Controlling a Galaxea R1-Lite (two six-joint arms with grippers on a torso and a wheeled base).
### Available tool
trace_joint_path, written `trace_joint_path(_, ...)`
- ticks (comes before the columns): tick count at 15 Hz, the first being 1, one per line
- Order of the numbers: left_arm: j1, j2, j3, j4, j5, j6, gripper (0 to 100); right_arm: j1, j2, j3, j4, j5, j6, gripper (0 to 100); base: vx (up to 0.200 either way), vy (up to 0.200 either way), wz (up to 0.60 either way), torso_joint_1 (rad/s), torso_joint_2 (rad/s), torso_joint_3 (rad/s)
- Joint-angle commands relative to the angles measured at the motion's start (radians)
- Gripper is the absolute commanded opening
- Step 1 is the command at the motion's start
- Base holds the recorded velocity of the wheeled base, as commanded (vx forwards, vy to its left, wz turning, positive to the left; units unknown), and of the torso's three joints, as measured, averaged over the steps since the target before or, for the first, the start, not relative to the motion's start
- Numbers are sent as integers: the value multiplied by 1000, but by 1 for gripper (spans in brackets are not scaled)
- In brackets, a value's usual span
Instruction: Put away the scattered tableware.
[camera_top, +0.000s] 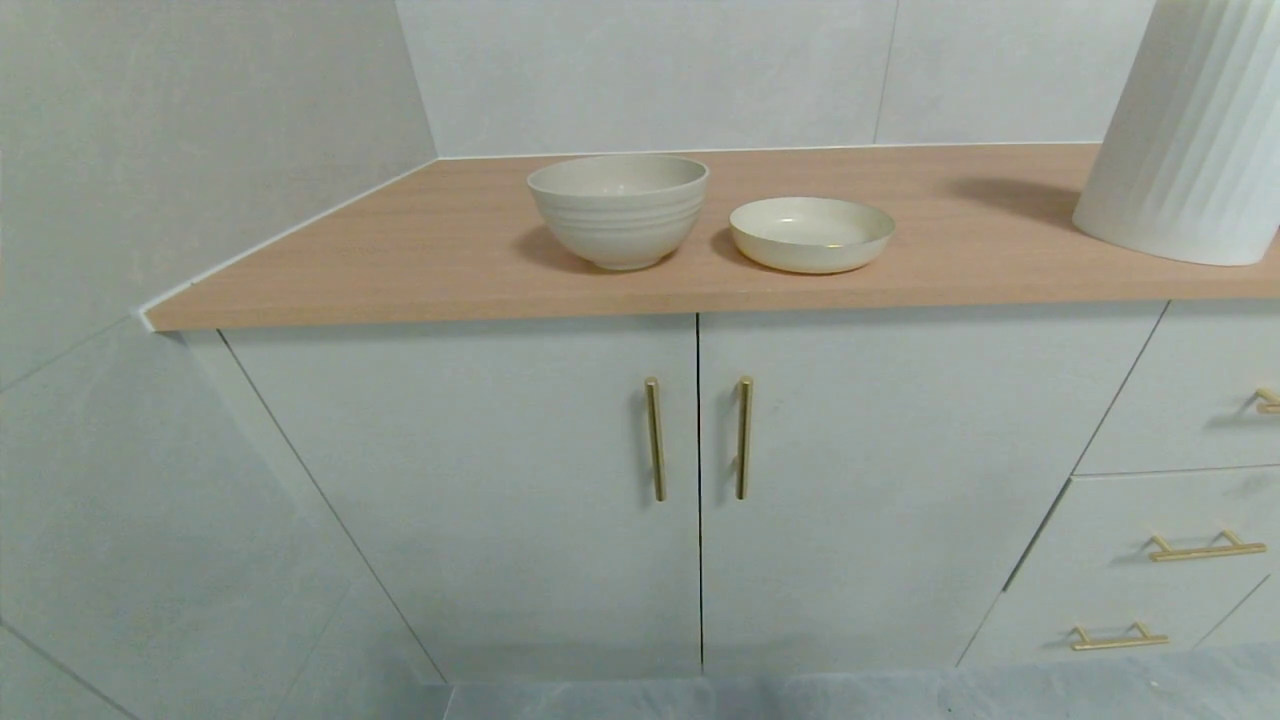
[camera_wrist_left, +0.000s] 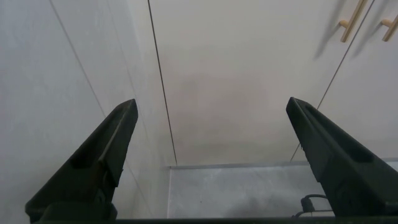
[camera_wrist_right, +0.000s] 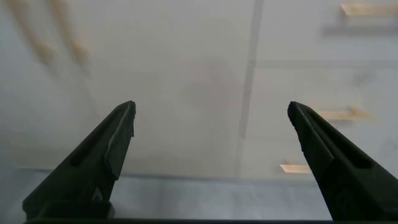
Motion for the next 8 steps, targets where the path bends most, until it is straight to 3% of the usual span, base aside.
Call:
trace_joint_path(1,0,0,0,0,0,0,100,3,153,-41,-1,83,12,100,0,0,0,0,0,0)
trace_joint_path(4,0,0,0,0,0,0,100,28,379,-100,-9,184,12,100,0,0,0,0,0,0)
trace_joint_path(8,0,0,0,0,0,0,100,123,669,-255,-10,203,12,100,0,0,0,0,0,0)
